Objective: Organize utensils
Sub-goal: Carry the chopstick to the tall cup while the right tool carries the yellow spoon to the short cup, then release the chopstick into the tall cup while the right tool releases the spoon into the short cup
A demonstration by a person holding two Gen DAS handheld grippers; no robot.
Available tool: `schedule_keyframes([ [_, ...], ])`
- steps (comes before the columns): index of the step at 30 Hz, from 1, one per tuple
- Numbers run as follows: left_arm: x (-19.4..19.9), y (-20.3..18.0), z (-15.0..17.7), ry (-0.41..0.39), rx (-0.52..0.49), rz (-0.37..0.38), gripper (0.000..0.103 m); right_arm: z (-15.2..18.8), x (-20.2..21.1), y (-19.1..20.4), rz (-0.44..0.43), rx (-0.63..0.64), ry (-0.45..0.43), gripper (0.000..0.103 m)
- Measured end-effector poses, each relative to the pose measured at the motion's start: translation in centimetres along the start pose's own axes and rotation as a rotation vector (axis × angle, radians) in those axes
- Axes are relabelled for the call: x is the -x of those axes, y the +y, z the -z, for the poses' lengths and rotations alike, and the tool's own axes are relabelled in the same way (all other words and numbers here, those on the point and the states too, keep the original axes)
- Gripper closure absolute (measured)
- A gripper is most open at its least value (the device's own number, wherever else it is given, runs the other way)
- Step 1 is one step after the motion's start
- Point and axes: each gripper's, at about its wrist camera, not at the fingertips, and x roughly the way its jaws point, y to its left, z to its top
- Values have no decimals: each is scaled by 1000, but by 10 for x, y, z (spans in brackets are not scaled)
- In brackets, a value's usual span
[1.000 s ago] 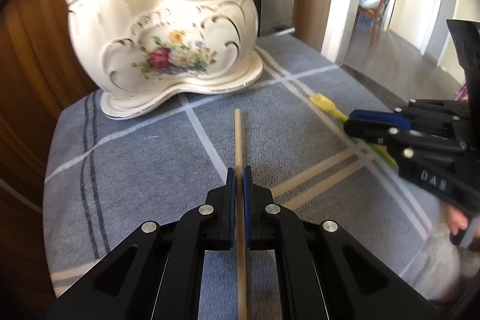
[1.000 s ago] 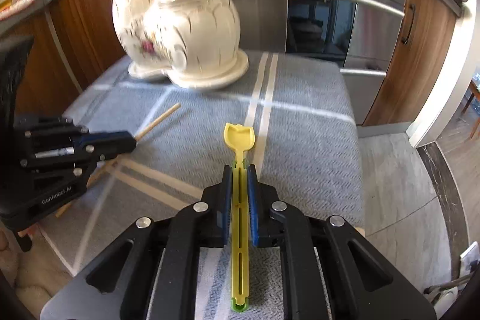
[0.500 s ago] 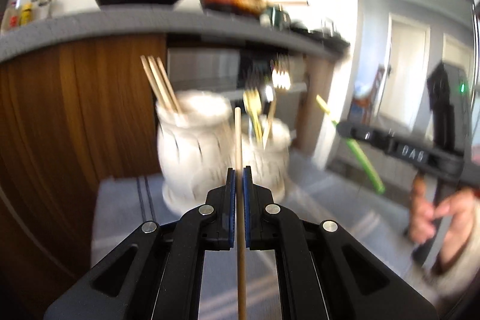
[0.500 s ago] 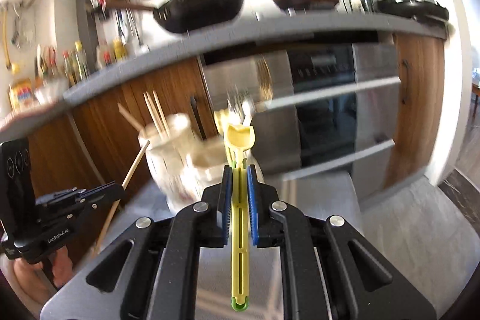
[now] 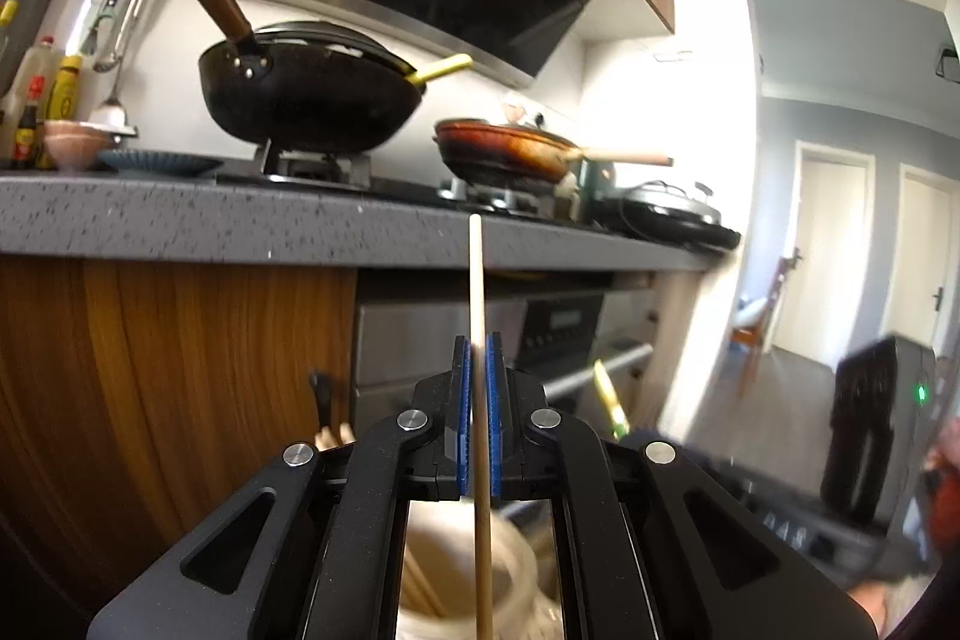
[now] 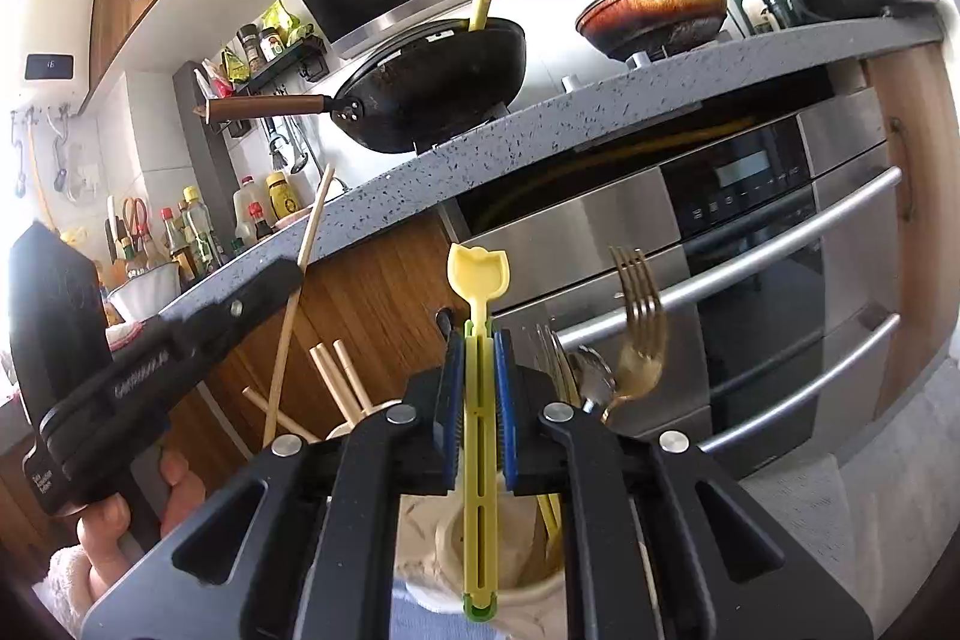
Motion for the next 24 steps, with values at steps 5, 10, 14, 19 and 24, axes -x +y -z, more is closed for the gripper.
schedule_keyframes([
  [5,-18,0,1,-48,-27,-53,98,7,-20,-4,-7,19,-11,93],
  [10,-27,-5,12,-70,-89,-89,98,18,-32,-2,17,73,-8,93],
  [14,-22,-3,20,-66,-102,-84,98,27,-30,2,39,119,17,93],
  [19,-3,5,28,-58,-82,-67,98,27,-15,9,80,179,47,93],
  [24,7,5,40,-9,-95,-54,98,33,-4,9,147,222,101,93],
])
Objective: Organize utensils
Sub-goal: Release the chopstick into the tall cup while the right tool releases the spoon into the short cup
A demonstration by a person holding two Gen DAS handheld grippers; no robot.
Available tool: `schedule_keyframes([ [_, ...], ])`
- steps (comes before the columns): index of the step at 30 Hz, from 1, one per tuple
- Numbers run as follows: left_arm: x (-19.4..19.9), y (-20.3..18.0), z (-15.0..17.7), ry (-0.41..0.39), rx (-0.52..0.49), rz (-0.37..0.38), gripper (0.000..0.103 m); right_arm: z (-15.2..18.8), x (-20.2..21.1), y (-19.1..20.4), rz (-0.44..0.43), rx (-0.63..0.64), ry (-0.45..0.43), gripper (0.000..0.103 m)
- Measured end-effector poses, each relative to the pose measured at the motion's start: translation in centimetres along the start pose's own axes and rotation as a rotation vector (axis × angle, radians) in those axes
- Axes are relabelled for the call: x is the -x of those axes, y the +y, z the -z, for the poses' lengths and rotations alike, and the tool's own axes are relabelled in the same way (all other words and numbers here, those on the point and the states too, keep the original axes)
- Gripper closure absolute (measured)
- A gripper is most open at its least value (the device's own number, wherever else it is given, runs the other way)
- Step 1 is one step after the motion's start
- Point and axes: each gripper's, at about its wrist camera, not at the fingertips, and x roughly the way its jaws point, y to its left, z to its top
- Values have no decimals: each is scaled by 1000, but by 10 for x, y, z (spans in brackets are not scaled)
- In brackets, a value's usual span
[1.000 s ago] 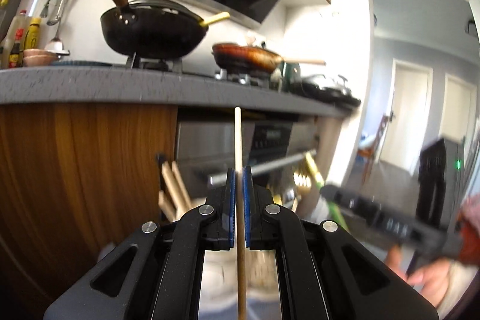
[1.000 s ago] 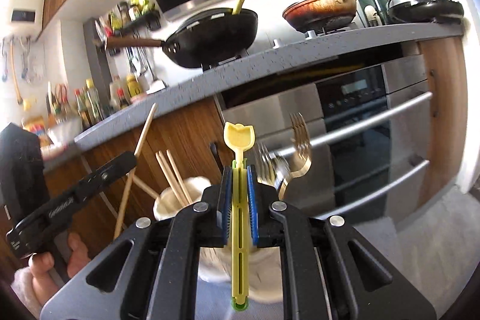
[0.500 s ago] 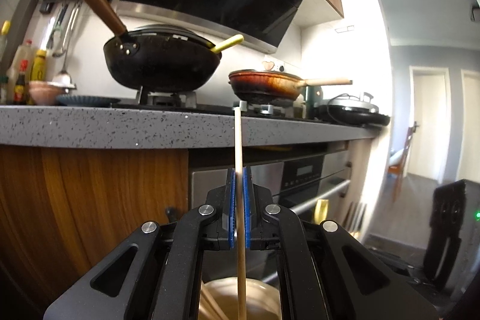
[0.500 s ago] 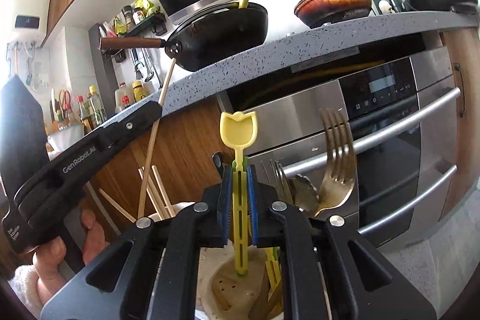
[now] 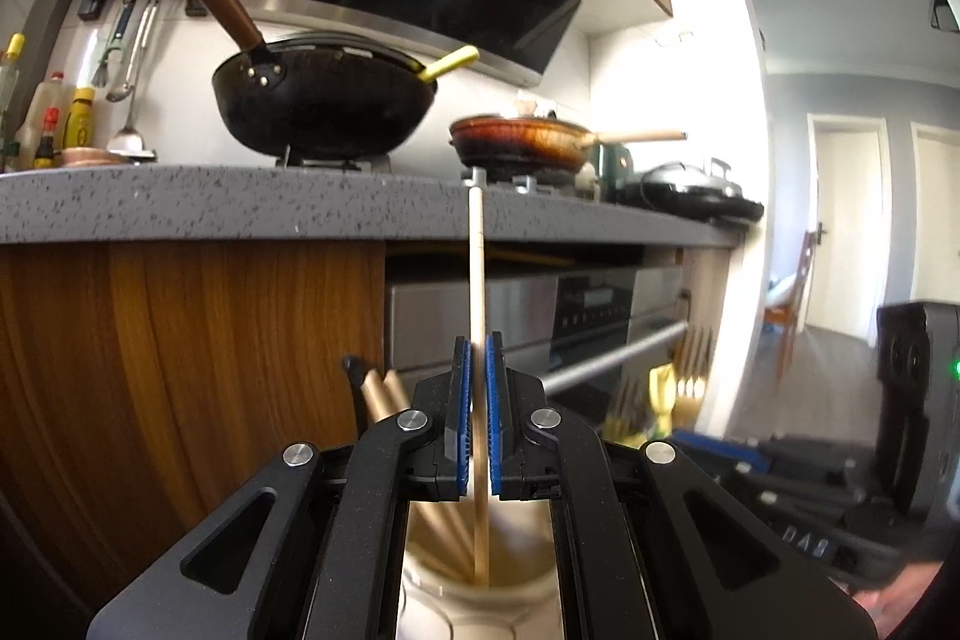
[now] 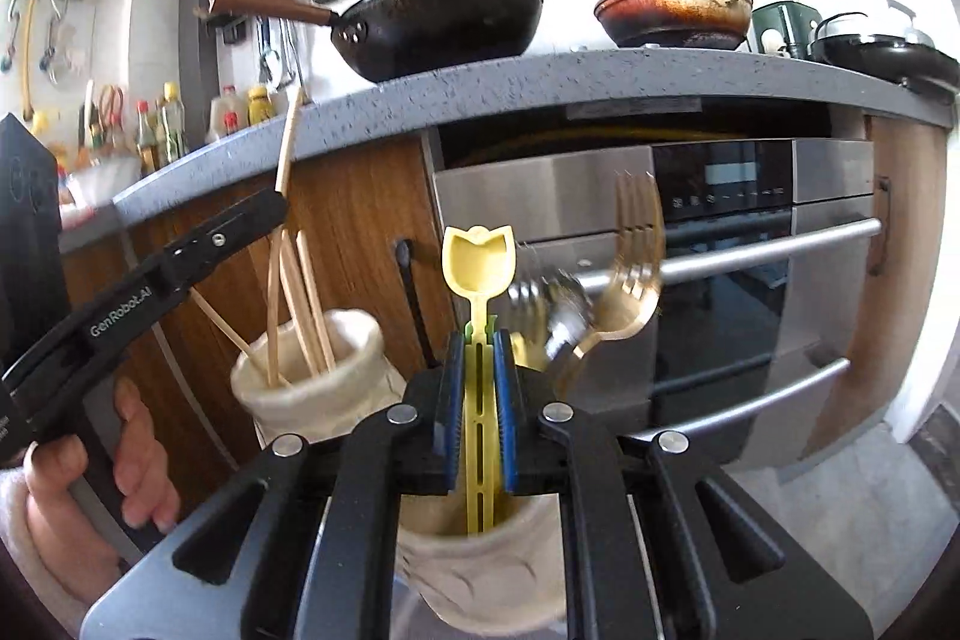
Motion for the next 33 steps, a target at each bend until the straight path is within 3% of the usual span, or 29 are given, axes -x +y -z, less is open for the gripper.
schedule_keyframes([
  [7,2,-16,7,16,-97,-18,97,12,-5,-8,3,-32,79,93],
  [12,-1,-20,4,20,-114,-20,86,16,-8,-8,-8,-40,94,93],
  [14,1,-20,1,16,-113,-22,86,16,-6,-7,-13,-42,92,89],
  [16,6,-21,-1,6,-113,-23,86,15,-1,-8,-22,-50,76,74],
  [21,26,-21,-4,3,-105,-27,86,15,18,-5,-5,-35,41,73],
  [25,47,-24,10,40,-104,-33,77,19,40,-2,25,-22,14,73],
  [33,83,-25,60,156,-81,-76,73,39,78,6,98,35,7,70],
])
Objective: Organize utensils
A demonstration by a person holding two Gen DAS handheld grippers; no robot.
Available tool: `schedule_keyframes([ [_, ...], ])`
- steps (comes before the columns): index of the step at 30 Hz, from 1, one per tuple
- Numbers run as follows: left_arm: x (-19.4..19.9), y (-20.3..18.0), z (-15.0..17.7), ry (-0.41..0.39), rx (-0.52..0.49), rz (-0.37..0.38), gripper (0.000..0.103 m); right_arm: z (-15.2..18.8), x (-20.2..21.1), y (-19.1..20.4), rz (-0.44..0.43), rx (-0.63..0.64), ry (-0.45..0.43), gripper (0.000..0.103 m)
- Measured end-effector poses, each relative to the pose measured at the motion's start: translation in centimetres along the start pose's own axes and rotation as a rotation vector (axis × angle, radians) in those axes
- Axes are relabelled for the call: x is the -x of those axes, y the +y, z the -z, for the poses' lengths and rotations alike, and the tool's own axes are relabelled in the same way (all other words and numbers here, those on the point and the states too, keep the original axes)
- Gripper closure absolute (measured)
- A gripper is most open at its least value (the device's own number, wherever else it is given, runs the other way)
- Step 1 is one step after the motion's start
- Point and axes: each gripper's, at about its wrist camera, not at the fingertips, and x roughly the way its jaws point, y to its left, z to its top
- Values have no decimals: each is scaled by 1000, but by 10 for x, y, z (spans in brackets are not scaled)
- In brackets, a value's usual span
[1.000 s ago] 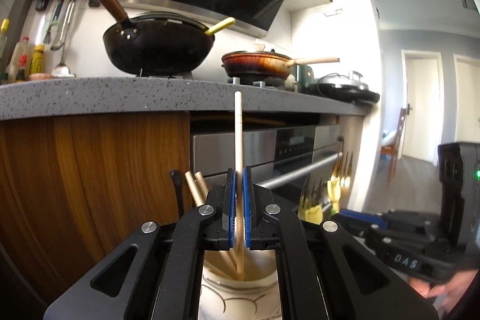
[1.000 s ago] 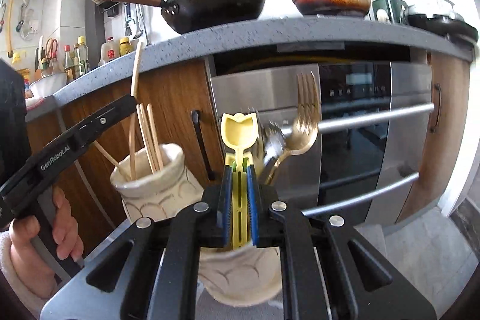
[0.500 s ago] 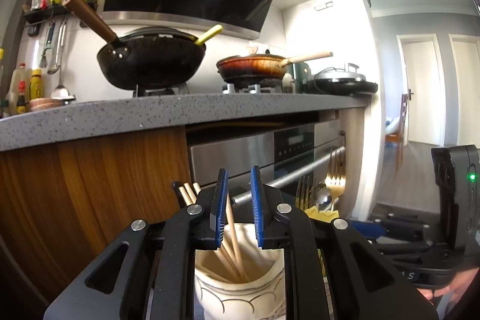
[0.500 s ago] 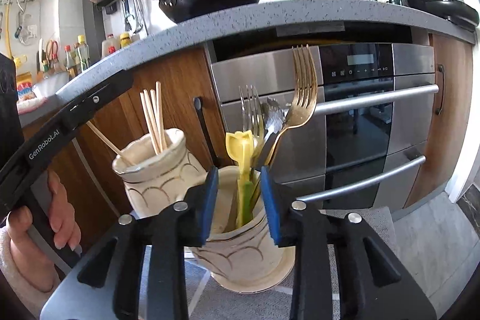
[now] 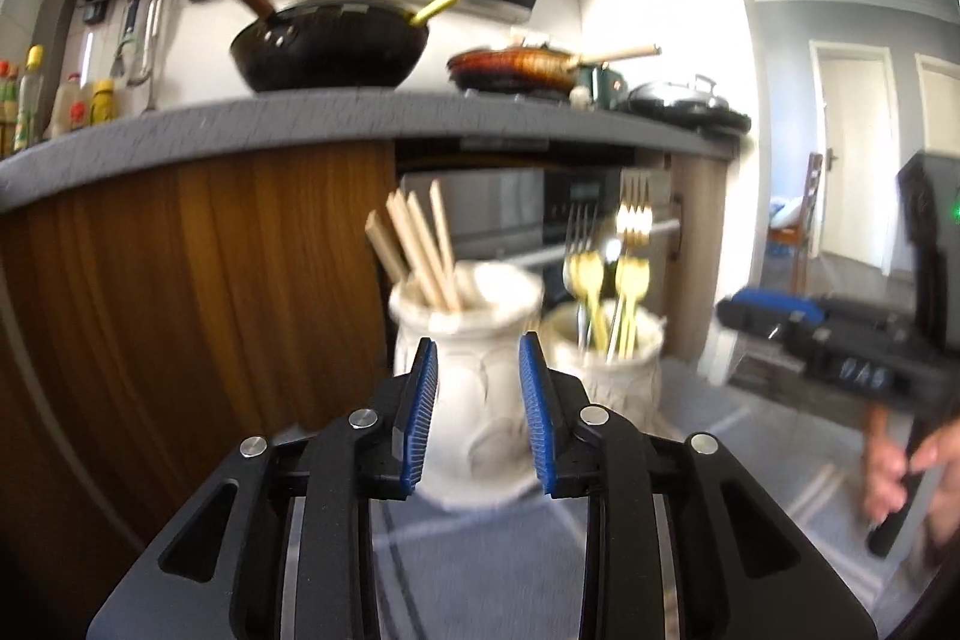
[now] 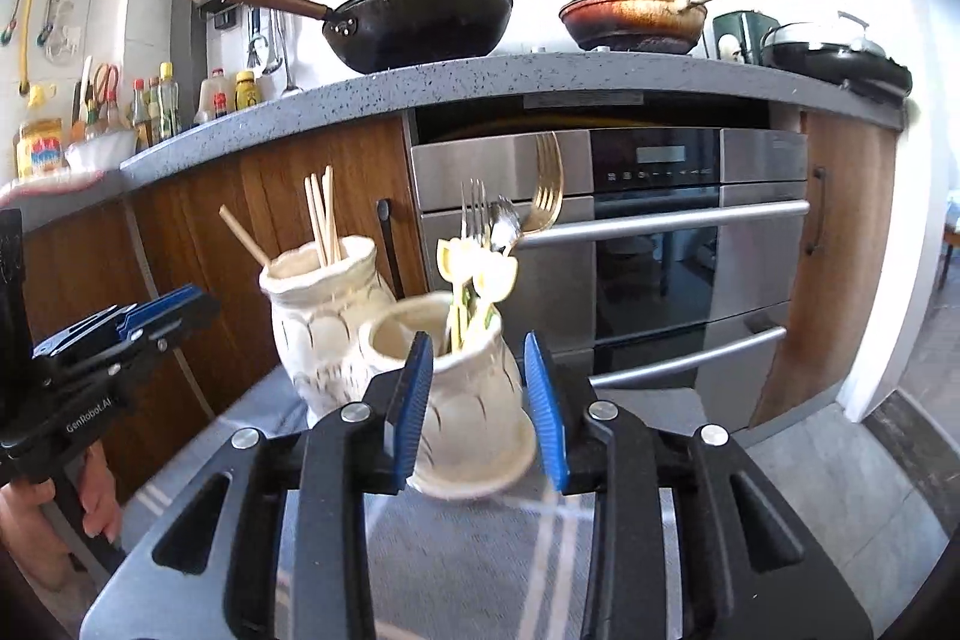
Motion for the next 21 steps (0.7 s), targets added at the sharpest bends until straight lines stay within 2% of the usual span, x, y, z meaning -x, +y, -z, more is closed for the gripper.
schedule_keyframes([
  [3,8,0,13,17,-4,-18,70,9,9,5,24,31,1,65],
  [6,16,5,22,10,11,-34,56,19,19,8,32,51,-18,56],
  [8,20,8,26,2,12,-53,51,26,26,9,36,68,-43,45],
  [10,24,11,30,-8,8,-75,41,30,32,11,52,86,-72,35],
  [13,31,14,33,-35,2,-83,32,36,41,13,65,120,-121,27],
  [19,42,22,38,-58,30,-91,17,44,51,16,29,134,-150,8],
  [21,45,24,40,-67,35,-92,15,46,55,16,18,133,-169,6],
])
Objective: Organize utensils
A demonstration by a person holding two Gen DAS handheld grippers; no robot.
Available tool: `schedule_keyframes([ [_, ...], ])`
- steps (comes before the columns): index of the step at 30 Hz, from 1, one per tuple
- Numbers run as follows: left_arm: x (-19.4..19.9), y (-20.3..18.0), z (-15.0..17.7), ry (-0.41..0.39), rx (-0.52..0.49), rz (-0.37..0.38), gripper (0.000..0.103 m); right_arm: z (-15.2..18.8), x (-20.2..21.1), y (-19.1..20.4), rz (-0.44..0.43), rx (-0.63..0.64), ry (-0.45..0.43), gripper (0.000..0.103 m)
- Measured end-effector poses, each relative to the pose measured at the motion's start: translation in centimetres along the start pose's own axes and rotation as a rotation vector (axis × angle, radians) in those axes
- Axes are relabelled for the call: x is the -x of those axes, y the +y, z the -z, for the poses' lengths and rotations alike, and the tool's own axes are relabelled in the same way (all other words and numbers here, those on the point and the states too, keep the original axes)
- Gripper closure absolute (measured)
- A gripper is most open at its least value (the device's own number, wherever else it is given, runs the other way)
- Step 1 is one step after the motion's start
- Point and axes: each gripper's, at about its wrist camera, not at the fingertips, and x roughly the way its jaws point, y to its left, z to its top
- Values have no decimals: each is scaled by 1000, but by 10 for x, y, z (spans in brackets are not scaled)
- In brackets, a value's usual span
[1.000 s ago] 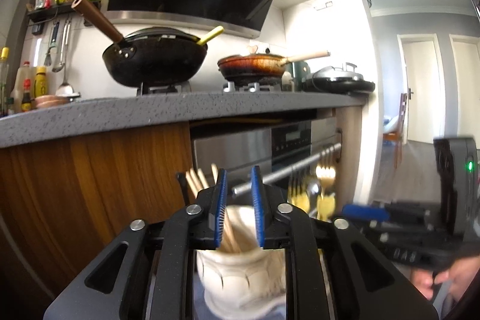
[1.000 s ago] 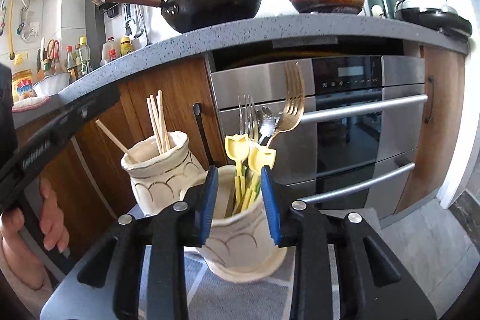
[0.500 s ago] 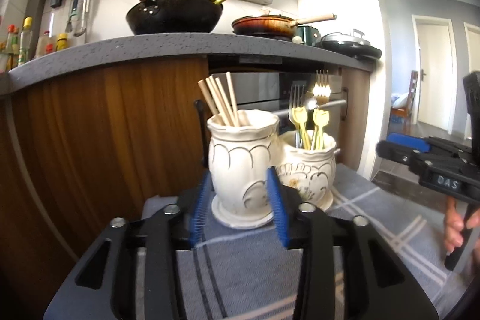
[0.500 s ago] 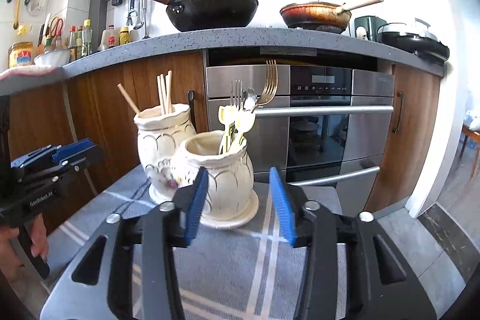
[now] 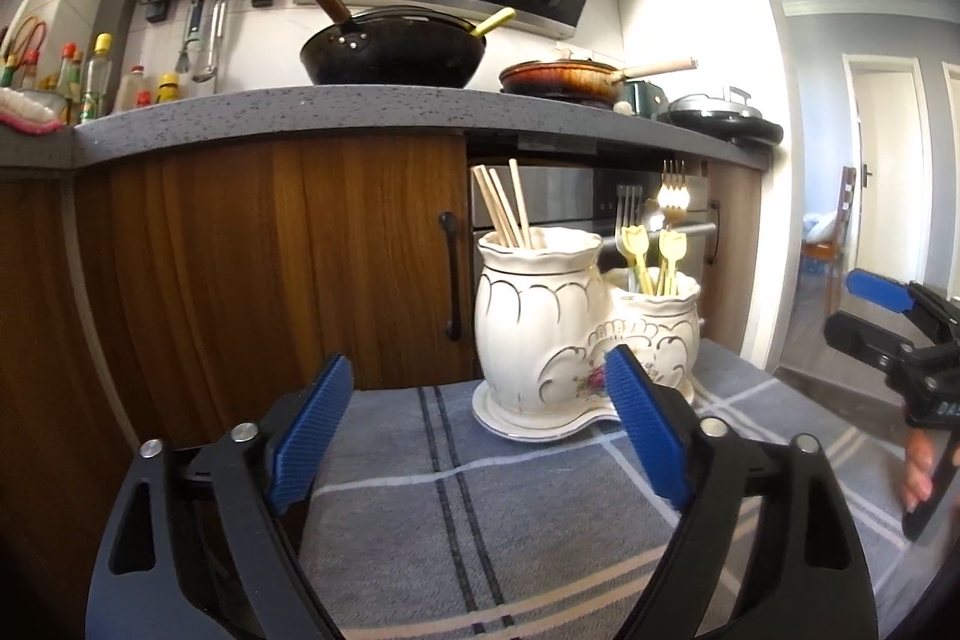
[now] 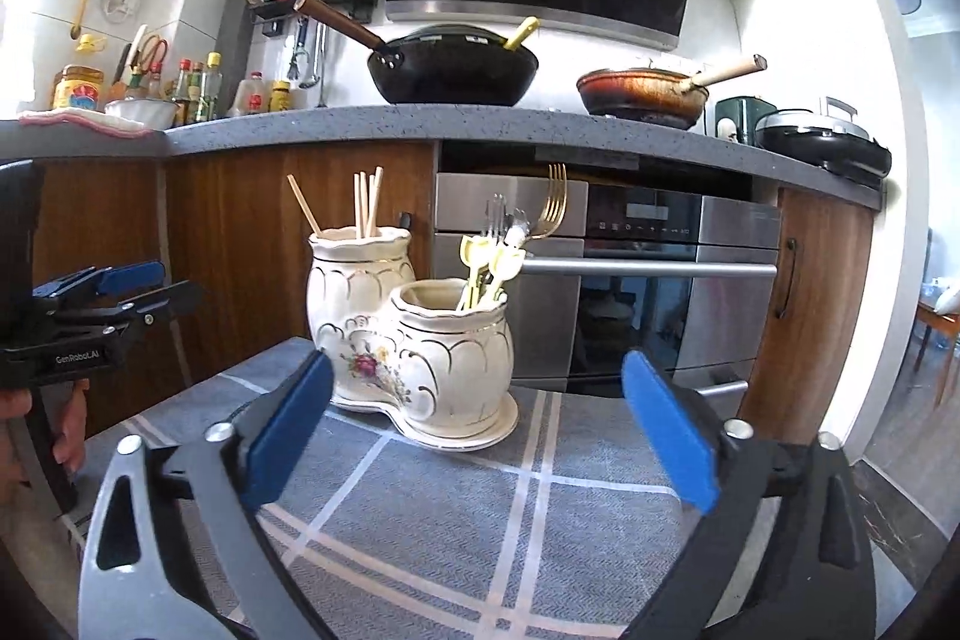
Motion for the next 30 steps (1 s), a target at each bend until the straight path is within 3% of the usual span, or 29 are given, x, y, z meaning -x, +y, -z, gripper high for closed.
schedule_keyframes([
  [7,7,1,2,-47,5,-18,6,-2,-1,-4,4,-25,-4,6],
  [30,10,-5,2,-63,-27,-7,5,0,3,1,32,-4,-27,5],
])
